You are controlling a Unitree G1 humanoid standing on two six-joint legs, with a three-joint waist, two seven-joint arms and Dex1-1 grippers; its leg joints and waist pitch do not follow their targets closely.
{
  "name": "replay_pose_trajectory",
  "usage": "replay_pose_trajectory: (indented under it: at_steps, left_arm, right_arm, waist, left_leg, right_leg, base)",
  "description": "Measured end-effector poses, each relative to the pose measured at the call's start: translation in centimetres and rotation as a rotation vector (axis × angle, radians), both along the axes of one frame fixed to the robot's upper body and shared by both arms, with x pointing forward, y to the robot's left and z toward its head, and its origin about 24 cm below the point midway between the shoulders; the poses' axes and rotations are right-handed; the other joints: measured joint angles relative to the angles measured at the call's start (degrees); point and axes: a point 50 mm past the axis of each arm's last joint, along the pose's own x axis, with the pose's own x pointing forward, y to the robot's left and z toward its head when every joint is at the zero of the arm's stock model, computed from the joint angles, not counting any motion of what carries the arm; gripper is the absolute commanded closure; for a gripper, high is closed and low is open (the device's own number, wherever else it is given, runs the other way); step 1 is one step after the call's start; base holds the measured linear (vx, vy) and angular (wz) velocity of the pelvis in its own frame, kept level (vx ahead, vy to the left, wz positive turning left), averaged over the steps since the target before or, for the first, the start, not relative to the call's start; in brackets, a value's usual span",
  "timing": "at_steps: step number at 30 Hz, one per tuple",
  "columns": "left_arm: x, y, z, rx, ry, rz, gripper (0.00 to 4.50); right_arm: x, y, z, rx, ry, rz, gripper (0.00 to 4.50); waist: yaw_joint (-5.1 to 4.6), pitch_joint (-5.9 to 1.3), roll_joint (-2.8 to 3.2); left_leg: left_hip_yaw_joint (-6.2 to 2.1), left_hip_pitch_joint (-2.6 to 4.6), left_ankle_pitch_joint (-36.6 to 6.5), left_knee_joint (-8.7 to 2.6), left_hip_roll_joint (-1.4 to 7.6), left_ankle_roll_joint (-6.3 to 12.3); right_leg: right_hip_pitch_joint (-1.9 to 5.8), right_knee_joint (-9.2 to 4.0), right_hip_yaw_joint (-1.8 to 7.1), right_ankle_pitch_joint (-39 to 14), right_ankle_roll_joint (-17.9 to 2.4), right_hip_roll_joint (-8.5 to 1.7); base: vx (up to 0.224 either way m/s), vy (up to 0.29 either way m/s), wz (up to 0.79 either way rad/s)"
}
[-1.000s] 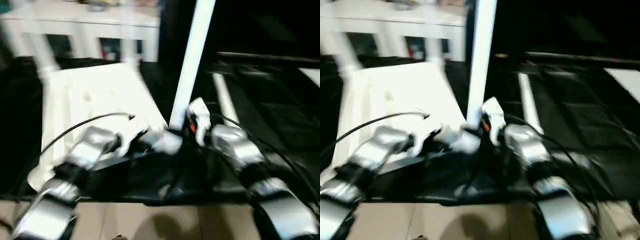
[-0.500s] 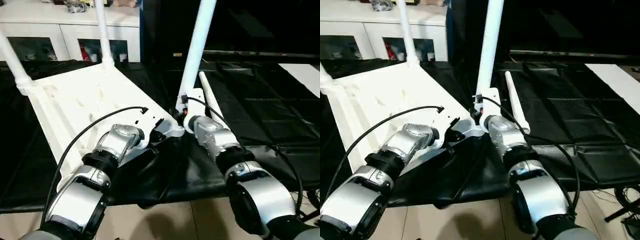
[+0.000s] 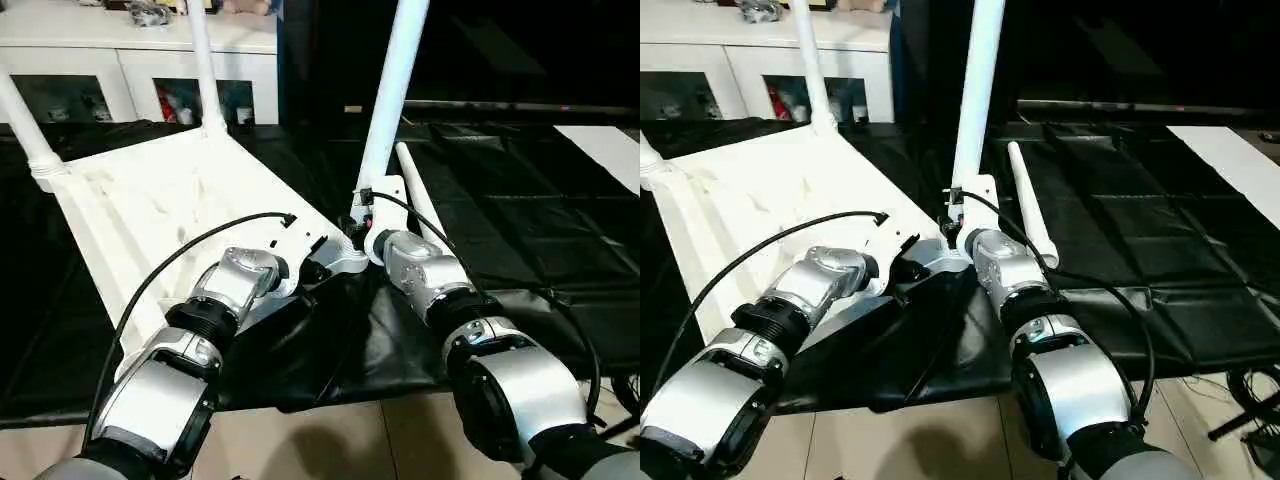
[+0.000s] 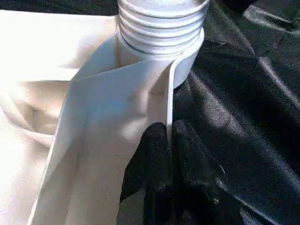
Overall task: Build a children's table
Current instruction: Insert table leg to table base
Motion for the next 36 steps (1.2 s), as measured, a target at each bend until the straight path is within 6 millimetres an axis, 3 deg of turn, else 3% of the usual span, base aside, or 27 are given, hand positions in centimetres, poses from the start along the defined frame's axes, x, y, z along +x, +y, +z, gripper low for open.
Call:
replay_pose_trajectory:
  at_steps: [4, 5, 11, 20, 36]
  left_arm:
    - [0.0, 0.1, 0.0, -0.001, -0.001, -0.003, 4.50]
    - [0.0, 0.1, 0.0, -0.001, -0.002, -0.003, 4.50]
    - [0.2, 0.6, 0.2, -0.001, -0.011, 0.007, 4.50]
    - [0.4, 1.1, 0.5, -0.001, -0.023, 0.019, 4.50]
    - [0.5, 1.6, 1.0, -0.006, -0.041, 0.002, 4.50]
  right_arm:
    - [0.0, 0.0, 0.1, 0.003, -0.004, 0.010, 2.61]
    - [0.0, 0.0, 0.1, 0.006, -0.004, 0.012, 2.26]
    - [-0.1, 0.3, -0.2, 0.022, 0.018, 0.030, 1.70]
    - [0.0, 0.5, 0.1, 0.047, 0.013, 0.038, 1.70]
    - [0.2, 0.5, 0.6, 0.068, -0.035, 0.086, 1.70]
  waist:
    - [0.02, 0.04, 0.03]
    - [0.03, 0.04, 0.03]
    - [-0.15, 0.39, 0.18]
    - [-0.15, 0.80, 0.37]
    - [-0.08, 1.66, 0.36]
  left_leg:
    - [0.00, 0.00, 0.0, -0.02, 0.00, 0.01]
    - [0.00, 0.00, 0.0, -0.04, 0.00, 0.01]
    - [-0.09, 0.02, 0.0, -0.07, 0.01, 0.00]
    - [-0.43, 0.03, 0.0, -0.84, 0.09, -0.01]
    - [-0.38, 0.06, 0.0, -1.16, 0.13, -0.01]
  right_leg:
    - [-0.01, 0.00, -0.01, 0.0, 0.0, 0.00]
    - [-0.02, 0.00, -0.02, 0.0, 0.0, 0.00]
    - [-0.13, -0.13, -0.14, 0.0, 0.0, 0.00]
    - [-0.11, -1.30, -1.12, 0.0, 0.0, -0.08]
    - [-0.31, -1.48, -1.26, 0.0, 0.0, -0.09]
  base:
    - [0.000, 0.000, 0.00]
    - [0.000, 0.000, 0.00]
    - [0.000, 0.000, 0.00]
    - [0.000, 0.000, 0.00]
    - [0.000, 0.000, 0.00]
